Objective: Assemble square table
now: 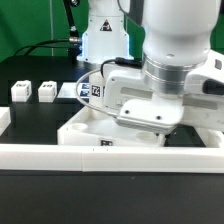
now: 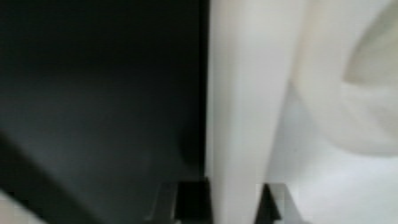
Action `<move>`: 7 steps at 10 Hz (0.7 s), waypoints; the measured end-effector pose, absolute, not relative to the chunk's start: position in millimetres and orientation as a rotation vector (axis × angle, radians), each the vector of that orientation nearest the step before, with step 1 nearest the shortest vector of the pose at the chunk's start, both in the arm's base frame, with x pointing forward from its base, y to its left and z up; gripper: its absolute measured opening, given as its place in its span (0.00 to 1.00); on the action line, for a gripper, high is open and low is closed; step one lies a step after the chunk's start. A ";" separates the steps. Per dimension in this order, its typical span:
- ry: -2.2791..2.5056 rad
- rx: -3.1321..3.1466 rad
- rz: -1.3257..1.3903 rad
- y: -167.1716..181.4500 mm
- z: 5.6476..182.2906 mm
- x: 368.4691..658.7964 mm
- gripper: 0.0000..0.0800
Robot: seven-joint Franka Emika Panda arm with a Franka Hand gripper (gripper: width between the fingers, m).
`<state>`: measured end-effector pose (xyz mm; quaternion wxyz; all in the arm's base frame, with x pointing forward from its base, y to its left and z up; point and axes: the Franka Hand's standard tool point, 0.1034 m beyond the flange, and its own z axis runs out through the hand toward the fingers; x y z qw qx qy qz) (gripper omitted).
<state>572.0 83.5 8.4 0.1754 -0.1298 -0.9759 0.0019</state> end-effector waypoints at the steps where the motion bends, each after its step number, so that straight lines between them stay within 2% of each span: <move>1: -2.769 -0.252 -0.009 97.9 7.8 571.6 0.07; 3: -2.739 -0.156 0.003 115.9 8.6 576.8 0.07; 7: -2.737 -0.177 0.003 113.7 7.5 576.7 0.07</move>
Offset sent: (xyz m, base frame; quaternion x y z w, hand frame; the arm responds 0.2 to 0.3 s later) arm 0.0000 0.0000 0.0000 0.0000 0.0000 0.0000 1.0000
